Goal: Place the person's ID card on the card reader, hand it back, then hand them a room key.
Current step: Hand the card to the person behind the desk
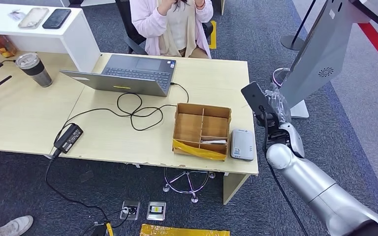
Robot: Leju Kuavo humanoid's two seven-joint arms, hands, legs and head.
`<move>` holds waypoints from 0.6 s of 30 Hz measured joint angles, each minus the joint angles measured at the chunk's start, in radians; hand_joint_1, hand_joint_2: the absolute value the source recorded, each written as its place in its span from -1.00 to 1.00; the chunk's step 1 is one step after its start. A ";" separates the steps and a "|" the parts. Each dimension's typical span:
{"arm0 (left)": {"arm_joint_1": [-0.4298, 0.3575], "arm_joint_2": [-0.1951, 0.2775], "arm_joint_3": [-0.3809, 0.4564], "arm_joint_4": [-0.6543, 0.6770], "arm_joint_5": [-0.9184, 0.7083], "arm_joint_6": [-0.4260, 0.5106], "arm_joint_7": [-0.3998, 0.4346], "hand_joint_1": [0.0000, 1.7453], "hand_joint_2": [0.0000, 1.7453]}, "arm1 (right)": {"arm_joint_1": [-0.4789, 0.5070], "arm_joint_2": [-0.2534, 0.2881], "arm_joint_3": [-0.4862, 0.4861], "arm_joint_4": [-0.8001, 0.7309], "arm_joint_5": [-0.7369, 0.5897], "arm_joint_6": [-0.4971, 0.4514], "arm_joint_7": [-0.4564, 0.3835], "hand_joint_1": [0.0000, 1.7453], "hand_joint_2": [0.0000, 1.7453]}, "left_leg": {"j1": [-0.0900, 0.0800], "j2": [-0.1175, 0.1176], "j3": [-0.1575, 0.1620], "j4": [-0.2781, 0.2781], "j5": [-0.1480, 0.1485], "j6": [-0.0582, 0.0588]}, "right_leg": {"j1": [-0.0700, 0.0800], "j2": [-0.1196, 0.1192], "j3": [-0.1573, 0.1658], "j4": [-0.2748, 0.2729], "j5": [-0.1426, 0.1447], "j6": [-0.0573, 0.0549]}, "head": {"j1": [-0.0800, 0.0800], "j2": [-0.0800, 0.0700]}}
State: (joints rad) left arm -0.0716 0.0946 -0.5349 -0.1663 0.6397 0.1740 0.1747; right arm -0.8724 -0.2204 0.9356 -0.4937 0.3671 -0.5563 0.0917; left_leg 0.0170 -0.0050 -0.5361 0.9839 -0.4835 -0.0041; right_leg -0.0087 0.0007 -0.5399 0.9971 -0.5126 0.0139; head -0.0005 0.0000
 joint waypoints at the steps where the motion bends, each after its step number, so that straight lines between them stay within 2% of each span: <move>1: 0.000 0.000 -0.001 0.000 0.000 -0.002 0.000 -1.00 -1.00 | -0.011 0.002 0.003 -0.003 0.006 0.006 0.002 1.00 1.00 | 0.000 0.000 0.000 0.000 0.000 0.000 | 0.000 0.000 0.000 0.000 0.000 0.000 | 0.000 0.000; 7: -0.001 0.000 -0.019 0.000 -0.009 -0.018 -0.012 -1.00 -1.00 | -0.065 0.028 0.023 -0.008 0.041 0.048 0.009 1.00 1.00 | 0.000 0.000 0.000 0.000 0.000 0.000 | 0.000 0.000 0.000 0.000 0.000 0.000 | 0.000 0.000; 18: -0.005 0.002 -0.049 0.000 -0.009 -0.019 -0.029 -1.00 -1.00 | -0.123 0.130 0.071 -0.002 0.095 0.092 0.048 1.00 1.00 | 0.000 0.000 0.000 0.000 0.000 0.000 | 0.000 0.000 -0.001 0.002 0.000 0.000 | 0.000 0.000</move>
State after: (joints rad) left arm -0.0770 0.0968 -0.5839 -0.1663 0.6306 0.1549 0.1453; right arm -0.9958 -0.0905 1.0062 -0.4957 0.4622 -0.4642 0.1400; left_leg 0.0172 -0.0048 -0.5359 0.9839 -0.4834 -0.0043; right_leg -0.0084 0.0012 -0.5408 0.9988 -0.5128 0.0136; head -0.0005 0.0000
